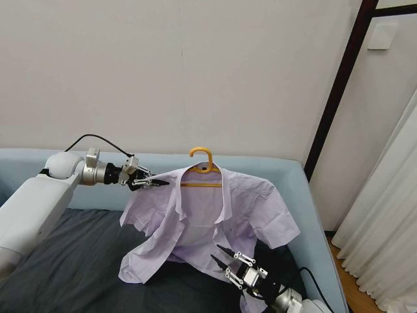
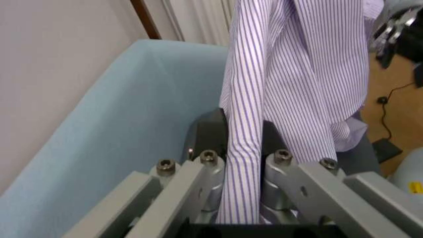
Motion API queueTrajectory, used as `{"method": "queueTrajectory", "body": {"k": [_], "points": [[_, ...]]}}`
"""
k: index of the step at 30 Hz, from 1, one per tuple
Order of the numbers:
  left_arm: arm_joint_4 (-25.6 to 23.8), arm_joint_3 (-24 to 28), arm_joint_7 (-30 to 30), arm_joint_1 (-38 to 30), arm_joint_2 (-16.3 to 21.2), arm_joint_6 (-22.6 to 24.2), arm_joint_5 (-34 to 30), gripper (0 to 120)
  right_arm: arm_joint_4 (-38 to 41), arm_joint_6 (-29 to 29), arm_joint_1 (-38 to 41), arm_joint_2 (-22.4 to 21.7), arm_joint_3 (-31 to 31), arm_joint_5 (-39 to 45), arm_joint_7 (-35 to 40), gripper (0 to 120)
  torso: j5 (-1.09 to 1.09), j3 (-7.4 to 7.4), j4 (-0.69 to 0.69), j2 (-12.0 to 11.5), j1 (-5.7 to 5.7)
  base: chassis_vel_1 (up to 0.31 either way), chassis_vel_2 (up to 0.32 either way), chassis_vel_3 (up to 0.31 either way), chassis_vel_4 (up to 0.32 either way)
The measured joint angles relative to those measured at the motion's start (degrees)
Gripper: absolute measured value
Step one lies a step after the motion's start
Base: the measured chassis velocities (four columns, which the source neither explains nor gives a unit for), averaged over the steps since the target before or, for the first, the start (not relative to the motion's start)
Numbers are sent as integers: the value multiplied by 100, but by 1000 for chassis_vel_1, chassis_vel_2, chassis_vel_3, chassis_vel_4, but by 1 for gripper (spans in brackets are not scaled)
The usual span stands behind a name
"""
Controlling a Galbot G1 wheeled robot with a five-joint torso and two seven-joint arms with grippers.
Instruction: Pick up the clothes from the sofa and hang them on the clothes hanger.
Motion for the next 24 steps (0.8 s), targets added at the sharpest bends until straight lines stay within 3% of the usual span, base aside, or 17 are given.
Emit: {"method": "queueTrajectory", "body": {"k": [4, 8, 9, 14, 17, 24], "points": [[36, 7, -131, -69, 22, -115, -192, 4, 706, -411, 47, -553, 353, 1890, -994, 65, -1, 0, 1, 0, 0, 0, 0, 0, 0], [64, 60, -120, -179, 22, -118, -324, 4, 1070, -922, 349, -913, 538, 2797, -1048, 77, -2, 0, 2, 0, 0, 0, 0, 0, 0], [71, 113, -36, -264, 25, -118, -352, 4, 1254, -1254, 648, -1200, 649, 3146, -716, 84, -2, 0, 2, 0, 0, 0, 0, 0, 0], [72, 175, 183, -423, 51, -117, -364, 4, 1422, -1776, 1326, -1844, 763, 3426, 355, 98, -1, 0, 1, -1, 0, 0, 0, 0, 0], [78, 210, 293, -524, 80, -116, -371, 4, 1430, -2013, 1617, -2096, 752, 3477, 709, 100, -1, 0, 1, -1, 0, 0, 0, 0, 0], [-49, 305, 515, -559, 81, -155, -281, 4, 1059, -2585, 2215, -2598, 647, 3712, 361, 100, 0, 0, 1, -1, 0, 0, 0, 0, 0]]}}
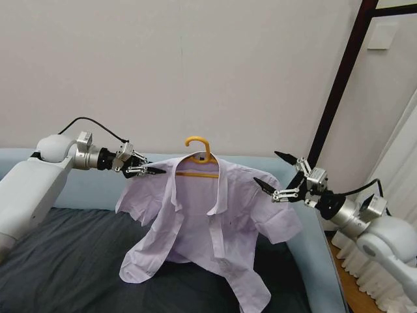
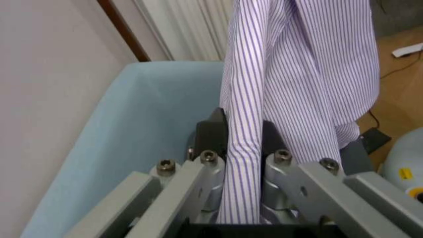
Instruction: Pick up the clothes from the sofa and hang them on the clothes hanger.
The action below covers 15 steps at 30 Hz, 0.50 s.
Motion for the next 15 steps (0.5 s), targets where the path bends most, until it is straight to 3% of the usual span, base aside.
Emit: {"method": "queueTrajectory", "body": {"k": [6, 9, 15], "points": [[-187, 10, -8, 263, -70, -110, 132, 4, -399, -450, 81, -47, -21, 327, -1125, 100, 0, 0, -3, 0, -1, 0, 0, 0, 0], [-189, 10, -11, 387, -165, -200, 335, 4, -816, -762, 297, -22, -82, -6, -2239, 100, -1, 0, 1, 0, 0, 0, 0, 0, 0], [-107, 8, -12, 444, -353, -267, 493, 4, -1000, -995, 471, -34, -191, -560, -2653, 100, -2, 0, -1, 0, 0, 0, 0, 0, 0]]}}
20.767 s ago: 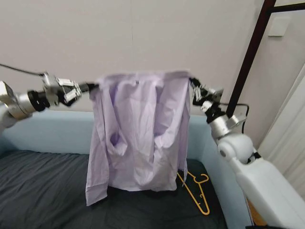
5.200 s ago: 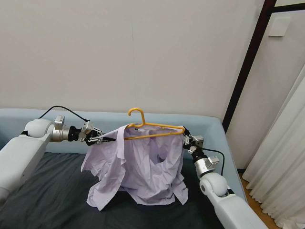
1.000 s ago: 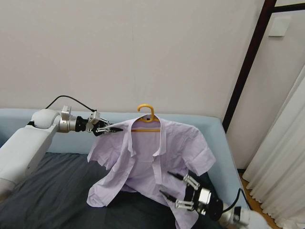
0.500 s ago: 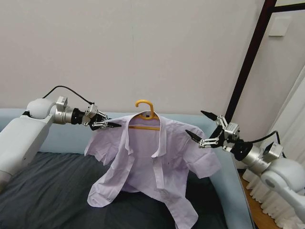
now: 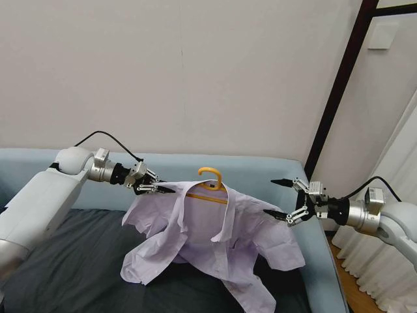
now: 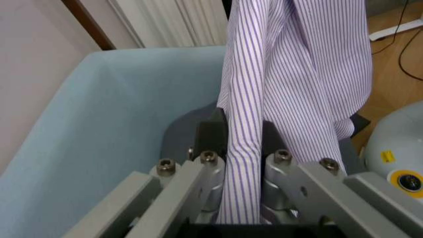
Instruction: Pick up the clothes from the sofa and hang them on the clothes hanger.
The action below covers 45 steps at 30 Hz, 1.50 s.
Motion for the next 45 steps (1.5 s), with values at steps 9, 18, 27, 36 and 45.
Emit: {"method": "queueTrajectory", "body": {"k": [9, 18, 27, 36, 45], "points": [[131, 80, -1, -85, -232, -47, 100, 4, -380, -147, 94, 154, -66, -734, -425, 93, 1, 0, 0, 0, 0, 0, 0, 0, 0], [169, 163, 24, -162, -369, -57, 128, 4, -611, -247, 188, 327, -102, -1067, -741, 58, 1, -1, 1, 1, 0, 0, 0, 0, 0], [180, 204, 40, -178, -418, -56, 214, 4, -672, -289, 303, 384, -128, -1141, -952, 24, 1, 0, 1, 1, 0, 0, 0, 0, 0], [187, 226, 45, -177, -484, -53, 254, 4, -685, -290, 300, 430, -134, -1145, -1014, 5, 1, 0, 0, 1, 0, 0, 0, 0, 0], [290, 249, 50, -180, -522, -306, 223, 4, -694, -248, 285, 447, -119, -759, -1081, 4, 1, 0, 0, 1, 0, 0, 0, 0, 0]]}}
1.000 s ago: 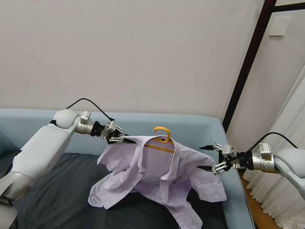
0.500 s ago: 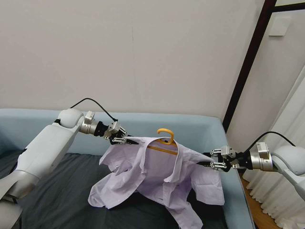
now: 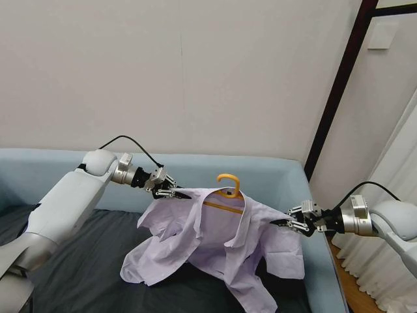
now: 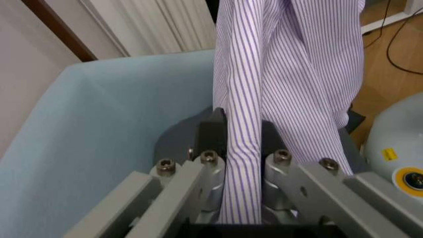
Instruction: Pick up the clothes from the sofa and hang them on the clothes hanger.
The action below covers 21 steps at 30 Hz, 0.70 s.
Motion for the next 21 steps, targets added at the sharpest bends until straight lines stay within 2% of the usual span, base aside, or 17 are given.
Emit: {"method": "queueTrajectory", "body": {"k": [3, 6, 8, 10, 17, 19, 21], "points": [[53, 29, -3, -5, 8, -212, -137, 14, -13, -10, 73, -44, 1, 166, -17, 3, 0, 0, 0, 0, 0, 0, 0, 0, 0], [87, 29, -3, -6, 18, -311, -201, 19, -26, -26, 94, -77, 1, 194, -18, 1, 0, 0, 1, 0, 0, 0, 0, 0, 0], [162, 23, -14, -6, 50, -533, -473, 32, -39, -88, 127, -168, 1, 350, -30, 1, -1, 0, 0, 0, 0, 0, 0, 0, 0], [175, 23, -33, -2, 94, -600, -662, 35, -41, -125, 137, -213, 9, 460, -51, 1, 0, 0, -1, 0, 0, 0, 0, 0, 0], [139, -71, -140, 21, 300, -616, -1035, 63, 29, -237, 108, -303, 38, 840, 12, 1, 0, 0, 0, 0, 0, 0, 0, 0, 0], [123, -115, -179, 37, 326, -616, -1103, 66, 45, -246, 93, -307, 54, 912, 52, 1, 0, 0, 0, 0, 0, 0, 0, 0, 0], [42, -313, -400, 165, 428, -615, -1505, 76, 83, -252, 46, -334, 129, 1117, 203, 1, 0, 0, 0, 0, 0, 0, 0, 0, 0]]}}
